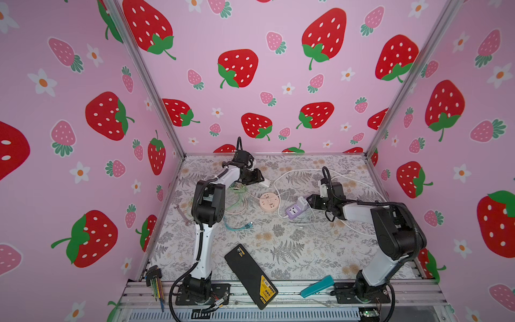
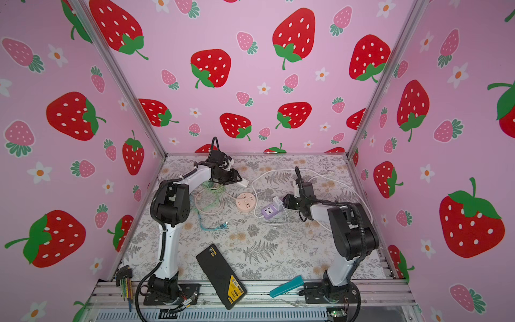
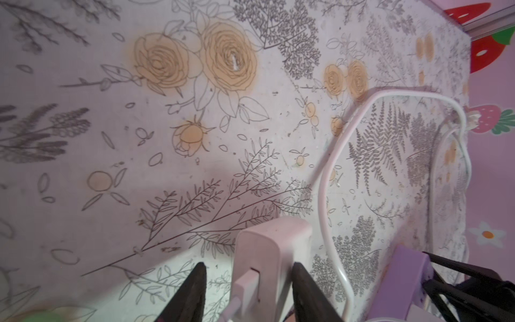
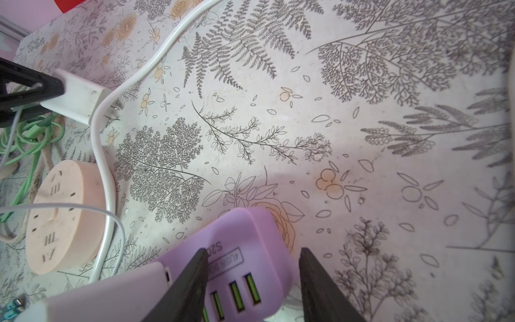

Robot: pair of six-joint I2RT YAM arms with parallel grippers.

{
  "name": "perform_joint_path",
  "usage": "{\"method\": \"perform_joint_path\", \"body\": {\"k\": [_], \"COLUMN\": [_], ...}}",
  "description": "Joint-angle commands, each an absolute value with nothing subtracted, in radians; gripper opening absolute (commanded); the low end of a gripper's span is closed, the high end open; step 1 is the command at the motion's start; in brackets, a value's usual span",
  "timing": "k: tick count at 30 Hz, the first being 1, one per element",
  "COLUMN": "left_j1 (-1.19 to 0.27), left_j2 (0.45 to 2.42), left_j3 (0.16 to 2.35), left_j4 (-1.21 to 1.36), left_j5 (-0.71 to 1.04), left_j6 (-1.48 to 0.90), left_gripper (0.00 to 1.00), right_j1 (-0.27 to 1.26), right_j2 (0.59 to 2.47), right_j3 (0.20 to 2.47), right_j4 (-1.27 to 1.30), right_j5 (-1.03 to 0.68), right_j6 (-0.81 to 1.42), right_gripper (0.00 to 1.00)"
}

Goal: Pull the plug off the socket
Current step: 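Open the left gripper to drop the white charger onto the table, then move the left gripper back toward the purple power strip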

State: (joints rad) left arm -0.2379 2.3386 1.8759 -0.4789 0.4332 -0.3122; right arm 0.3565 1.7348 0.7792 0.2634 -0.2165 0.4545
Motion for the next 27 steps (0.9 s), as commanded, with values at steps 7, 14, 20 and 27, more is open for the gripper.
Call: {"method": "perform_joint_path", "body": {"k": [7,14,20,27], "left_j1": [-0.218,-0.257,-0.392,-0.578], "left_j2": [2.222,1.996,1.816,1.667], "left_j3": [1.825,1.666,1.529,1.358], "left_j4": [-0.538,-0.444,-0.322,-0.166], "left_j5": [0.211,0.01,-0.07,-0.012], "left_j6": [-0.269,-0.175,-0.063,-0.018], "left_gripper": [0.56,0.56,0.57,0.57], "right_j1": [0.368,0.368,0.37,0.37], "right_j2": [1.775,1.778,1.777,1.772], "right_j3": [0.749,0.75,0.75,0.752], "right_j4": [0.083,0.083,0.08,0.072], "right_j5": [-0.172,-0.173,-0.163,-0.141], "right_j6": [0.429,0.43,0.428,0.426], "right_gripper": [0.54,0.54,0.54,0.54]}}
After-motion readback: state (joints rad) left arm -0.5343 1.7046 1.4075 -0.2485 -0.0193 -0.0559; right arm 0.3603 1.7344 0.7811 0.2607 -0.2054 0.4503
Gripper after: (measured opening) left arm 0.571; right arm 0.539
